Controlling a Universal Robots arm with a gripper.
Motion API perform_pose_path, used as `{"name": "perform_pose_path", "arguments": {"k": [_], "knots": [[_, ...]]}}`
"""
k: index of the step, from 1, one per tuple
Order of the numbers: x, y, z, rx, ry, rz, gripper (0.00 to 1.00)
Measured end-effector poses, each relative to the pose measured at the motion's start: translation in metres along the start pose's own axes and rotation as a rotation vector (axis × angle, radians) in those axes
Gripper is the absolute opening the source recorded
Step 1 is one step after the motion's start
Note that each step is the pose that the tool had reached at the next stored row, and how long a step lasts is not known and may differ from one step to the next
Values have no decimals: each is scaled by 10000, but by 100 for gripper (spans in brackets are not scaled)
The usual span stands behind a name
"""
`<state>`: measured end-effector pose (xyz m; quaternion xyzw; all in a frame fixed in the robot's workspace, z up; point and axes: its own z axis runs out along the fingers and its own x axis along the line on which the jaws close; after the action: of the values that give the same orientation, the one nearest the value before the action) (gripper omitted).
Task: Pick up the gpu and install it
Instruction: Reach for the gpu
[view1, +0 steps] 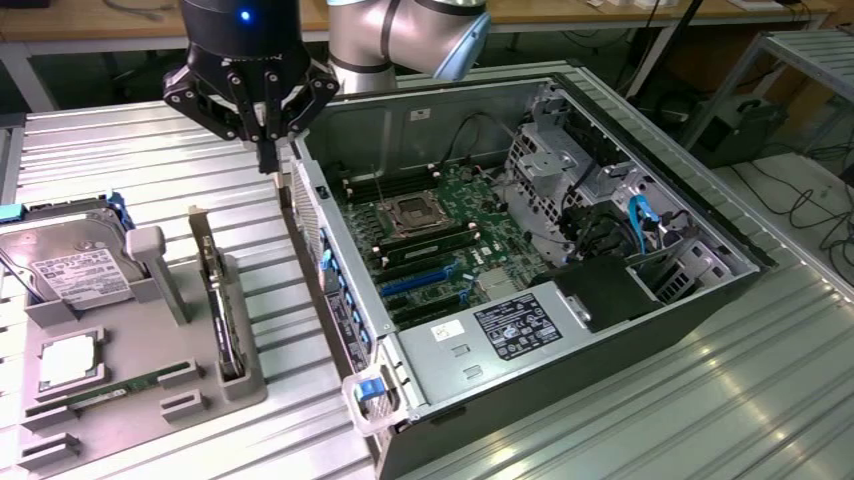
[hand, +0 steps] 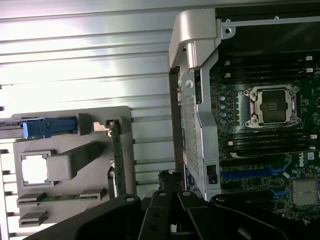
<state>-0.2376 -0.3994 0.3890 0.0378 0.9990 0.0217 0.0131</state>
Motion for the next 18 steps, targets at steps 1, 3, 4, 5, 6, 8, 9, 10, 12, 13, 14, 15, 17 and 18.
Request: {"name": "perform_pose_path", "arguments": {"k": [1,3,4,5,6,8,9,10,12,13,14,15,17,18], "knots": [[5,0,0,0,-1,0,11],[15,-1,1,0,0,0,11],[21,-2,1,0,0,1,11],[26,-2,2,0,0,1,11],[31,-2,2,0,0,0,11],[41,-3,2,0,0,1,11],[46,-4,3,0,0,1,11],[51,-4,3,0,-1,0,11],[63,-5,4,0,-1,1,11],[69,-5,4,0,0,1,11],[75,-6,4,0,0,1,11],[80,-6,5,0,0,1,11],[90,-7,5,0,-1,0,11],[95,-8,5,0,0,1,11]]}}
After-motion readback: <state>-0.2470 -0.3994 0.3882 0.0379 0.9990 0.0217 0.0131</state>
